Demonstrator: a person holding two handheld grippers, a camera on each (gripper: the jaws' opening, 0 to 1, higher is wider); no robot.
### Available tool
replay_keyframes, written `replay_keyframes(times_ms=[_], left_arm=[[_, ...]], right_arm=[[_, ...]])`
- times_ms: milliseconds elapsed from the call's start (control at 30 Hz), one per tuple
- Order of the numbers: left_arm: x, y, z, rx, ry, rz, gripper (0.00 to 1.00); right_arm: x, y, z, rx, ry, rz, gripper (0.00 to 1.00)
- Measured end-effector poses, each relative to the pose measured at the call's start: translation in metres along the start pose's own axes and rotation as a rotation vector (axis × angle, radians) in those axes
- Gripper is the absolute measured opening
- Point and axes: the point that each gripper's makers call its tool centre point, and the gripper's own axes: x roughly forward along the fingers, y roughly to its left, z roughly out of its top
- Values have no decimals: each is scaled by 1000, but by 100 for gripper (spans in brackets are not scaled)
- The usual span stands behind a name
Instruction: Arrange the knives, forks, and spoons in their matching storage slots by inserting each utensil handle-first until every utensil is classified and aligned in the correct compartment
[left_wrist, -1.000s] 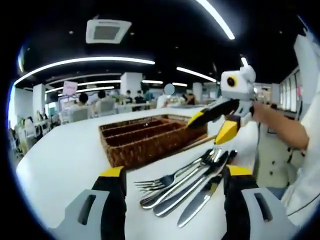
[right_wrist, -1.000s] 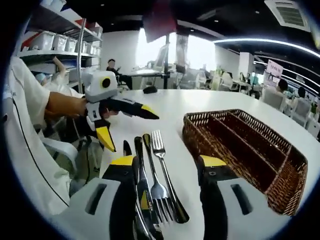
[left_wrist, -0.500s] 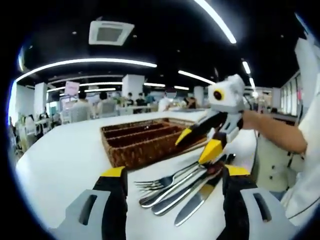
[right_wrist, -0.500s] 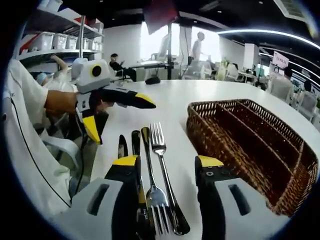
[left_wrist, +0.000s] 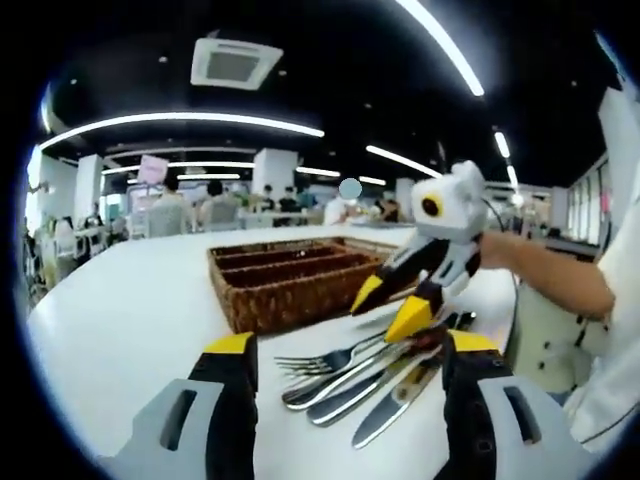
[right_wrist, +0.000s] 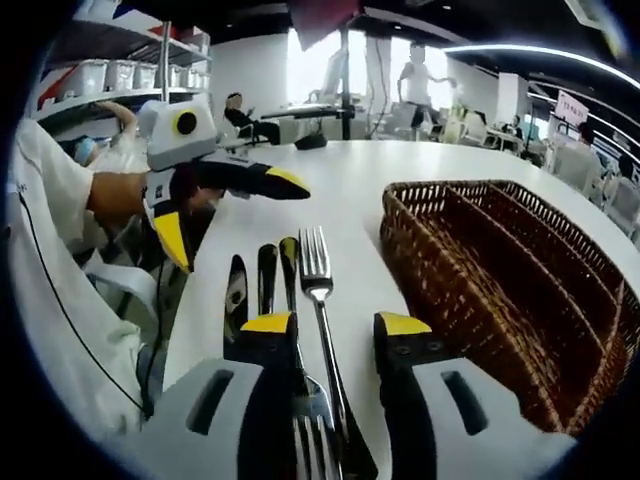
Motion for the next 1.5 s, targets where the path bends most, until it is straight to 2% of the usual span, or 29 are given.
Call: replay_keyframes(times_ms=[400, 533, 800, 967, 1300, 1400, 1467, 1500], left_arm=[[0, 2, 2, 3, -7, 15, 74], [0, 3, 2, -23, -17, 17, 75], [0, 3, 0, -18, -9, 19, 75], [-1, 0, -3, -28, -1, 9, 75], [2, -5, -5, -24, 5, 2, 75], [3, -7, -6, -19, 10, -2, 74], [3, -7, -6, -20, 11, -3, 74], [2, -7, -7, -22, 15, -4, 74]], right_arm=[[7, 2, -4, -26, 23, 32, 21], [11, 0, -7, -42, 45, 40, 16], [12, -6, -4, -37, 33, 53, 15], [12, -10, -5, -58, 83, 78, 12], [16, 2, -2, -57, 41, 108, 13], [16, 6, -2, -56, 33, 101, 11], [15, 6, 0, -82, 18, 90, 4], [13, 8, -2, -84, 26, 89, 4]])
